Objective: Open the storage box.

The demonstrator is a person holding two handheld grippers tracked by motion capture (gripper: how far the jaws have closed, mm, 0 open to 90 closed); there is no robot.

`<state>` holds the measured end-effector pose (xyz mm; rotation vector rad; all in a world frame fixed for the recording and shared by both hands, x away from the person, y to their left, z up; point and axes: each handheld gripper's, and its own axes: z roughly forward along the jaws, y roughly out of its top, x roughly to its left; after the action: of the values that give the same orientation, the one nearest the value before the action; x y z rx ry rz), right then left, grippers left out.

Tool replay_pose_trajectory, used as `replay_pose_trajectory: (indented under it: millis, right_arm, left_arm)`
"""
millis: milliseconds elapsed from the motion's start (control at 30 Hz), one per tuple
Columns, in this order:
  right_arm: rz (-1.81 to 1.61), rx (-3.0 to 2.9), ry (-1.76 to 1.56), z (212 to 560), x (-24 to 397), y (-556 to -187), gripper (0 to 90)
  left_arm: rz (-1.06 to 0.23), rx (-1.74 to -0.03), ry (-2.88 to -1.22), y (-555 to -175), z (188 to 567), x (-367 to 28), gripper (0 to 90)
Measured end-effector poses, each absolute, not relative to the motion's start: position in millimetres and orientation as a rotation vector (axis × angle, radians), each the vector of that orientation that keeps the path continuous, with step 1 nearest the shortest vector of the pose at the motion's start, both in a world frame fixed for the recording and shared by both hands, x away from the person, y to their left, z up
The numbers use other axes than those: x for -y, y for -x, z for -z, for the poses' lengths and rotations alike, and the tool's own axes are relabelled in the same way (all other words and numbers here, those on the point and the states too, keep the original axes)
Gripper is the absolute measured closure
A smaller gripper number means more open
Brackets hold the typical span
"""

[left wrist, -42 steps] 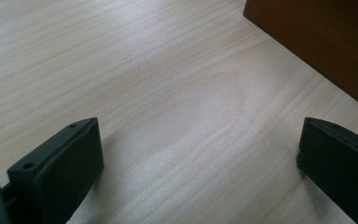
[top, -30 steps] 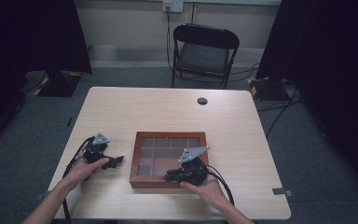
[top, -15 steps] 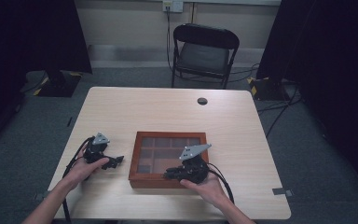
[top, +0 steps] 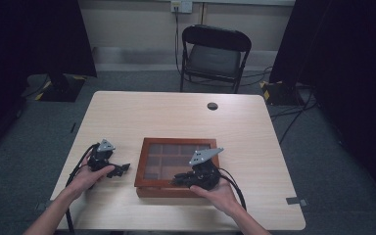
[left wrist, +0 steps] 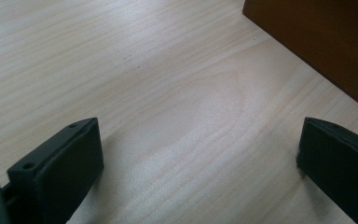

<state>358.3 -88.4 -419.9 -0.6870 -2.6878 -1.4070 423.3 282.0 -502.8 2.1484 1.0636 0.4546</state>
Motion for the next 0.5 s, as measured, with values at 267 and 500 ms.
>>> replay_pose_trajectory:
  millis: [267,500]
  right_arm:
    - [1.418,2.682,0.694,414,89,-359,81.3]
    - [1.449,2.677,0.689,404,90,-360,81.5]
  left_arm:
    - [-0.455,-1.063,-2.149,-423,503,-282,0.0]
    - [-0.455,-1.063,-2.149,-423,503,-282,0.0]
